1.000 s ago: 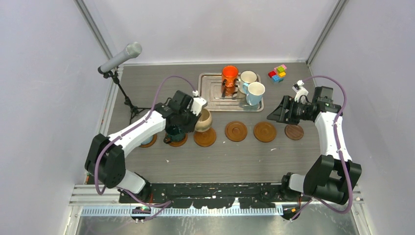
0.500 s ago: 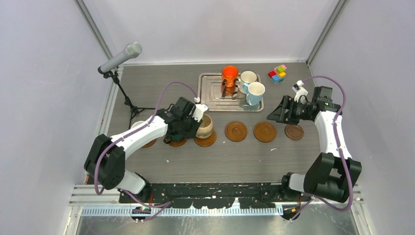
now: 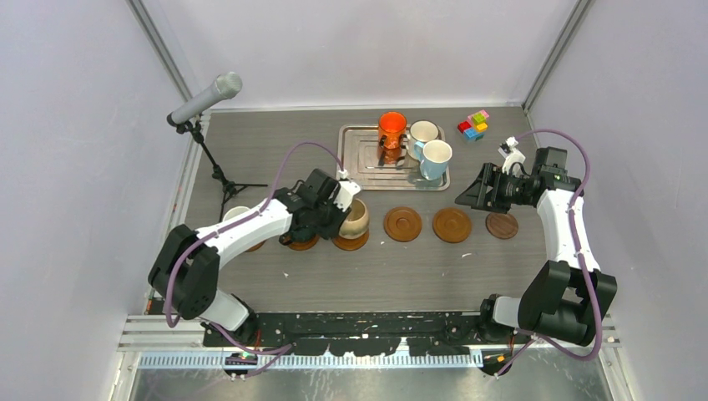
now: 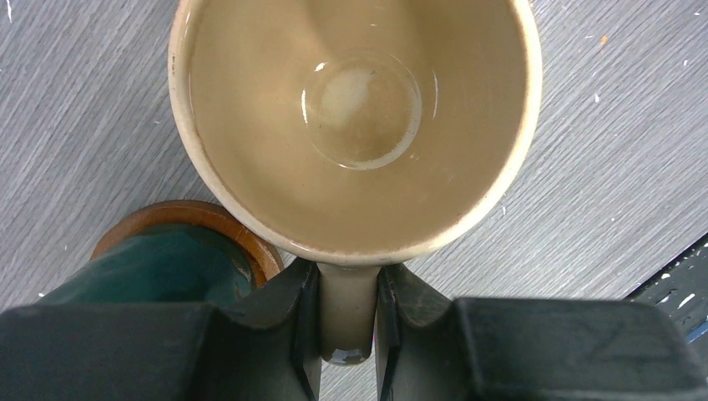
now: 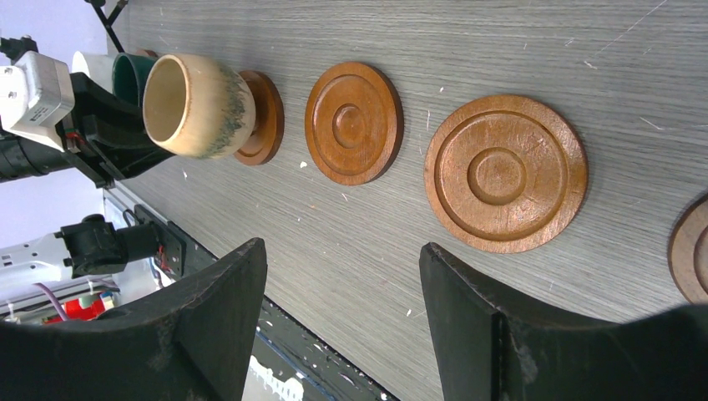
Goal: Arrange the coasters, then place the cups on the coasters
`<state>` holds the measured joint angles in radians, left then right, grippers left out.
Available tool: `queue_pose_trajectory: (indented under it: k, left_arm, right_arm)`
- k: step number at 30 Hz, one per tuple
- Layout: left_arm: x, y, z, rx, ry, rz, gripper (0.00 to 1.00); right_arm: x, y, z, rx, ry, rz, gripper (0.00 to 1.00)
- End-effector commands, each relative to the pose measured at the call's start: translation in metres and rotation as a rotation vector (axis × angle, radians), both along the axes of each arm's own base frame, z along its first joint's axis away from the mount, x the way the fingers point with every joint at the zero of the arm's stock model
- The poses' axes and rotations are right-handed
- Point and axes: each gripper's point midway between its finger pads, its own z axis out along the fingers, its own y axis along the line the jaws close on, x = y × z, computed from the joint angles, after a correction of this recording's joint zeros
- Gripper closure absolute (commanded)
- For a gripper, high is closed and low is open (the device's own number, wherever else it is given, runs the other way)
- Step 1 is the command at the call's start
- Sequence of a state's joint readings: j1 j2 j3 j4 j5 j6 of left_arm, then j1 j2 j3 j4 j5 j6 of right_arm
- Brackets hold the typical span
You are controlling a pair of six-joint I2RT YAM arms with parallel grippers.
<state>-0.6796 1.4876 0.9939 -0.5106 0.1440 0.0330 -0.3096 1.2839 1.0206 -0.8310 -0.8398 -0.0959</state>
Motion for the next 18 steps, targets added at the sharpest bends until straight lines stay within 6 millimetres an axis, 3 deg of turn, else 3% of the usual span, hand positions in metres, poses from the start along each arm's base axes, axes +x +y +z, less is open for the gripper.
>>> queue_pose_trajectory:
  k: [1, 4, 11, 18]
  left_arm:
    - [0.017, -0.017, 0.017, -0.078, -0.092, -0.015, 1.00]
    - [0.012, -0.015, 0.011, -0.070, -0.075, -0.024, 0.97]
    - [0.003, -0.012, 0.008, -0.064, -0.055, -0.048, 0.68]
    - [-0.005, -0.005, 0.007, -0.043, -0.034, -0.058, 0.55]
  right_arm:
    - [0.005, 0.000, 0.006, -0.001, -0.031, 0.002, 0.28]
    - [0.005, 0.000, 0.006, -0.001, -0.032, 0.002, 0.28]
    - [0.005, 0.000, 0.005, -0.003, -0.030, 0.001, 0.28]
    - [0.005, -0.001, 0.006, -0.005, -0.033, 0.000, 0.28]
